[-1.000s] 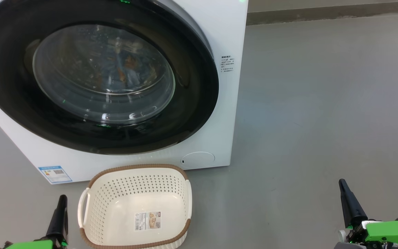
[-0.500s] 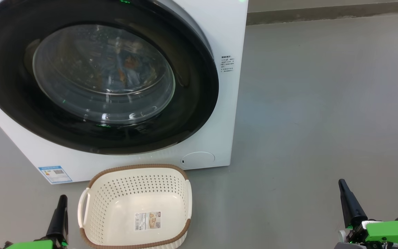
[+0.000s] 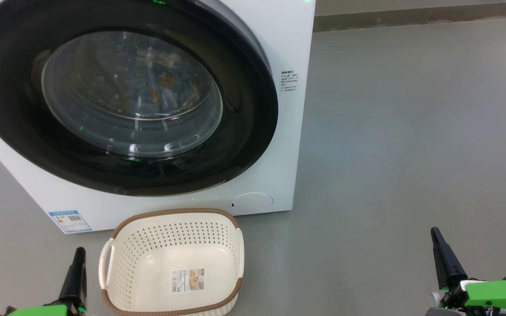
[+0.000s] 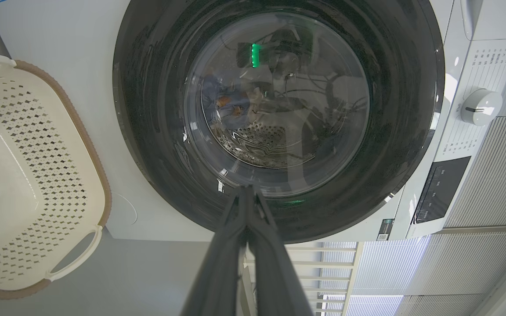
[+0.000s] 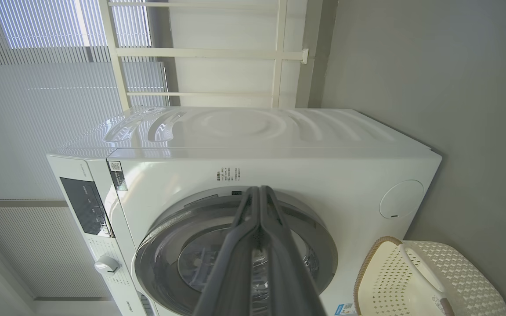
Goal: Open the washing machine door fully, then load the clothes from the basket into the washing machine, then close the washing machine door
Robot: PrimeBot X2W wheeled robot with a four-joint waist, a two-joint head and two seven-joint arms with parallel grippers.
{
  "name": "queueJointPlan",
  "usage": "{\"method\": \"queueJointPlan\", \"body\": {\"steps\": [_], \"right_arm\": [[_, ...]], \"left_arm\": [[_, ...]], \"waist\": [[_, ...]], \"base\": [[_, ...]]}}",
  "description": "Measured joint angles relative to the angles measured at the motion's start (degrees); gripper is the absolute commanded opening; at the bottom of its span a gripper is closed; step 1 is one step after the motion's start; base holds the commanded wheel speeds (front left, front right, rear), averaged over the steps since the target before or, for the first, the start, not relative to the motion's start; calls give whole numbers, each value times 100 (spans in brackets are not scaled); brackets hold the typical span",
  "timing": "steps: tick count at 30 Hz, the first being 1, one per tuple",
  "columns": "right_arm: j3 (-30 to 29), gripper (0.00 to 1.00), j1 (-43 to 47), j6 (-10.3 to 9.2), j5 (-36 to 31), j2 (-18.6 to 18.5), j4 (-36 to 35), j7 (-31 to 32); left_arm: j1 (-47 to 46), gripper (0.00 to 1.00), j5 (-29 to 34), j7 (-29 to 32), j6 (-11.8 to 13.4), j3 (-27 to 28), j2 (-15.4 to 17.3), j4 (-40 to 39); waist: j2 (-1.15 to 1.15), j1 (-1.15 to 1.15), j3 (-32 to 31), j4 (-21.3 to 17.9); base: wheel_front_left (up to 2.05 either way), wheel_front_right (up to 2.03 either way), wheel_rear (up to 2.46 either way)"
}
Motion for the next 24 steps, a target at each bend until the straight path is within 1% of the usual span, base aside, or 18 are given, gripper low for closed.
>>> {"method": "queueJointPlan", "body": {"steps": [24], "right_arm": [[-29, 0, 0, 0, -1, 12, 1, 8]], "left_arm": [[0, 0, 0, 0, -1, 0, 0, 0]], "waist": [[0, 0, 0, 0]], "base": [[0, 0, 0]]}}
